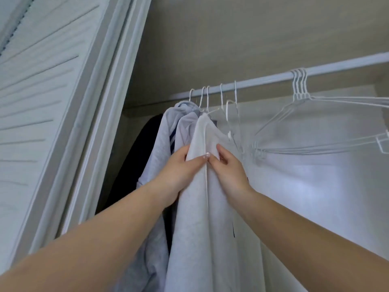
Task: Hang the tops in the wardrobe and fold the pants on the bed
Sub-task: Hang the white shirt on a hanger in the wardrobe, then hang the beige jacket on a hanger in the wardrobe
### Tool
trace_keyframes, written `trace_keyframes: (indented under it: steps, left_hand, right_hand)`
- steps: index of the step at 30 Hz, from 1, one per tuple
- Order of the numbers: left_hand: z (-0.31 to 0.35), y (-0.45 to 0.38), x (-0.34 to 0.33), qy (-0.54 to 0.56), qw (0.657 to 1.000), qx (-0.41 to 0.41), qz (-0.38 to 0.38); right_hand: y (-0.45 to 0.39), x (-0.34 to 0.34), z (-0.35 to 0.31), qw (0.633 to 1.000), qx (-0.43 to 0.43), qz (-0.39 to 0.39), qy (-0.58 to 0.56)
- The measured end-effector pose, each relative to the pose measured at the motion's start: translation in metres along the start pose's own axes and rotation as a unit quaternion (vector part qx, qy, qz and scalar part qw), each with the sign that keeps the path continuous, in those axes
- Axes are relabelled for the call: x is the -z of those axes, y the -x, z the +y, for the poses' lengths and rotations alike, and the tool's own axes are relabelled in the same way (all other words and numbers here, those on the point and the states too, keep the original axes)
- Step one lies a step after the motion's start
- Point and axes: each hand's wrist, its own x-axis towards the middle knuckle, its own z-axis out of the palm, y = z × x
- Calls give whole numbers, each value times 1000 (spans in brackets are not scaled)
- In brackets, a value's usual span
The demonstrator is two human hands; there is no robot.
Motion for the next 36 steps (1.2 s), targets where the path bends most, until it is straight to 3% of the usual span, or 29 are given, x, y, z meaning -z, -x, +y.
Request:
trace_keyframes:
  steps: [7, 12, 16, 20, 25, 30, 34, 35, 36]
  left_hand:
    - [-6, 93, 24, -23, 999, 48, -7]
    - [8, 161, 27, -30, 996, 81, 35]
    - [29, 234, 32, -56, 982, 129, 123]
    - [48, 327, 49, -69, 962, 183, 189]
    - [92, 459, 83, -86, 912, 222, 334]
    - [169, 607, 89, -112, 864, 244, 425]
    - [237, 725, 87, -136, 805, 262, 514]
    - [270, 771, 80, -155, 777, 270, 547]
    - [273, 783, 79, -153, 768, 275, 558]
  right_hand:
    - [104, -21, 12, 997, 10, -26, -68]
    - [171, -35, -2, 989, 1, -13, -147]
    - [232, -44, -18, 985, -15, -20, -171]
    - [309, -67, -34, 966, -60, -147, -205]
    - [404, -101, -73, 925, -99, -298, -215]
    - [508, -131, -132, 849, -112, -455, -243]
    - [600, -160, -204, 785, -112, -548, -268]
    - [640, -170, -239, 757, -122, -577, -280]
    - [648, -171, -246, 754, -131, -578, -283]
